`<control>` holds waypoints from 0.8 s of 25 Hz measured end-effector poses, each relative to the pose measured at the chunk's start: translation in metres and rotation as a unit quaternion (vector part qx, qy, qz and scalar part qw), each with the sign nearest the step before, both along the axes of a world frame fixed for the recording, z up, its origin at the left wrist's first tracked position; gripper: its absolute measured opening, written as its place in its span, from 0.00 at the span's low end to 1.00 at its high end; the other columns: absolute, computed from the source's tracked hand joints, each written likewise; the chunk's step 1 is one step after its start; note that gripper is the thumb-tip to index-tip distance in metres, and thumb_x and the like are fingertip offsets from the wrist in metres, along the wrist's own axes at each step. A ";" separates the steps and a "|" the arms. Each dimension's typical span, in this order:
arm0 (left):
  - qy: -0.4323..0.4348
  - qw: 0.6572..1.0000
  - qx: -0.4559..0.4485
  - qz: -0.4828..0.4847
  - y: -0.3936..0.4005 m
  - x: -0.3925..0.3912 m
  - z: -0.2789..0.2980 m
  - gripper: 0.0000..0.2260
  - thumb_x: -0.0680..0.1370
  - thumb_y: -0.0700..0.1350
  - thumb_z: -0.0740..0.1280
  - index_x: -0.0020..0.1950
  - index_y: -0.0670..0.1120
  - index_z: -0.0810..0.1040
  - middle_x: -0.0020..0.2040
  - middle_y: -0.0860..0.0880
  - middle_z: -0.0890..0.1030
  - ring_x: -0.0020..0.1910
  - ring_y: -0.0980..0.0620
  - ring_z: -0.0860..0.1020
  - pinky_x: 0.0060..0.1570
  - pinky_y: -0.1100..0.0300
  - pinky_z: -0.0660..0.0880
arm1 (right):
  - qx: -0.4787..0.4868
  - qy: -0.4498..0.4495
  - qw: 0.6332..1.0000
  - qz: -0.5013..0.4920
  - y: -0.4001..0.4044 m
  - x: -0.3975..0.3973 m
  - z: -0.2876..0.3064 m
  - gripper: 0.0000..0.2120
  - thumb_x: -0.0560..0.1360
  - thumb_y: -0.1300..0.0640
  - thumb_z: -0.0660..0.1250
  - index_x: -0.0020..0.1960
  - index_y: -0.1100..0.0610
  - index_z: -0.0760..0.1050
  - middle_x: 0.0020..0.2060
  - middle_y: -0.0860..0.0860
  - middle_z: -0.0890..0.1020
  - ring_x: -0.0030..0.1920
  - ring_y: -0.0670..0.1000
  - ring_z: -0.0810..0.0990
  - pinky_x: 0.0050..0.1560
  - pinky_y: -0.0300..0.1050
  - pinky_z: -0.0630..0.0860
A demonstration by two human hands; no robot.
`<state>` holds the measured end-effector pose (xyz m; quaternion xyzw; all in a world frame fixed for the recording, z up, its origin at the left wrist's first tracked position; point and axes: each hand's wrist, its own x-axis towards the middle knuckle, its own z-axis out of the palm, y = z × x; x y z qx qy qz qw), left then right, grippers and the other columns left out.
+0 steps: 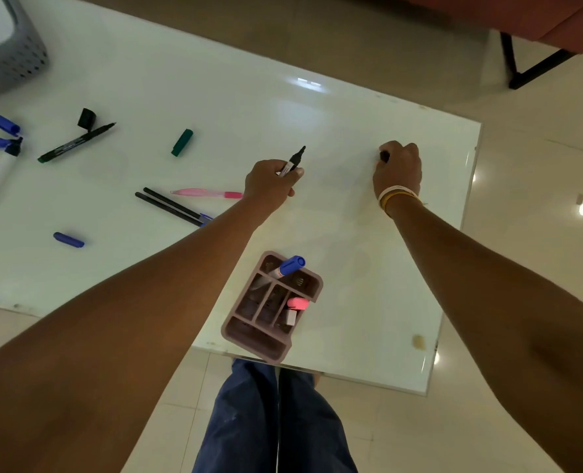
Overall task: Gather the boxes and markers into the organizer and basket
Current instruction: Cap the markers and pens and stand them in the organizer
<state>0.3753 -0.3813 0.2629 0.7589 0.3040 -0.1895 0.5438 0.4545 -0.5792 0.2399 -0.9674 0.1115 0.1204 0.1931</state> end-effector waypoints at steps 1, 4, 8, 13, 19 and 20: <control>0.000 1.000 0.005 -0.007 0.004 -0.002 0.000 0.08 0.78 0.50 0.66 0.46 0.46 0.79 0.31 0.51 0.77 0.27 0.57 0.71 0.29 0.63 0.67 | 0.072 -0.002 0.997 -0.030 0.012 -0.005 0.002 0.12 0.76 0.62 0.63 0.57 0.55 0.79 0.53 0.56 0.79 0.55 0.57 0.79 0.56 0.46 0.76; -0.002 0.999 0.023 -0.038 0.015 -0.010 0.000 0.13 0.78 0.53 0.65 0.42 0.43 0.77 0.31 0.50 0.77 0.27 0.56 0.70 0.32 0.62 0.66 | 0.425 0.044 0.881 -0.204 0.066 -0.028 0.017 0.09 0.73 0.67 0.68 0.52 0.59 0.79 0.41 0.56 0.83 0.45 0.55 0.84 0.54 0.47 0.82; -0.033 0.995 0.062 -0.064 0.032 -0.021 0.002 0.16 0.78 0.55 0.64 0.42 0.43 0.79 0.31 0.50 0.78 0.24 0.58 0.73 0.36 0.60 0.69 | 0.628 0.090 0.719 -0.285 0.104 -0.055 0.032 0.10 0.76 0.70 0.64 0.52 0.58 0.76 0.48 0.59 0.82 0.49 0.58 0.84 0.53 0.49 0.82; -0.064 0.989 0.076 -0.105 0.042 -0.036 0.011 0.13 0.79 0.55 0.64 0.42 0.47 0.78 0.29 0.52 0.76 0.23 0.59 0.72 0.34 0.64 0.69 | 0.669 0.124 0.690 -0.247 0.110 -0.070 0.039 0.08 0.76 0.68 0.65 0.54 0.60 0.77 0.44 0.59 0.83 0.45 0.58 0.85 0.51 0.51 0.82; -0.064 0.992 0.048 -0.094 0.046 -0.049 0.039 0.18 0.81 0.52 0.61 0.47 0.38 0.81 0.28 0.49 0.72 0.19 0.57 0.67 0.25 0.66 0.62 | 0.593 0.101 0.790 -0.119 0.115 -0.084 0.055 0.06 0.76 0.68 0.66 0.52 0.62 0.79 0.44 0.61 0.82 0.44 0.60 0.84 0.43 0.46 0.82; -0.060 0.992 0.047 -0.103 0.045 -0.051 0.044 0.18 0.81 0.52 0.60 0.48 0.39 0.81 0.29 0.49 0.72 0.20 0.57 0.66 0.23 0.67 0.62 | 0.591 0.092 0.793 -0.116 0.115 -0.087 0.057 0.05 0.76 0.67 0.67 0.51 0.62 0.79 0.43 0.61 0.82 0.43 0.59 0.83 0.43 0.46 0.82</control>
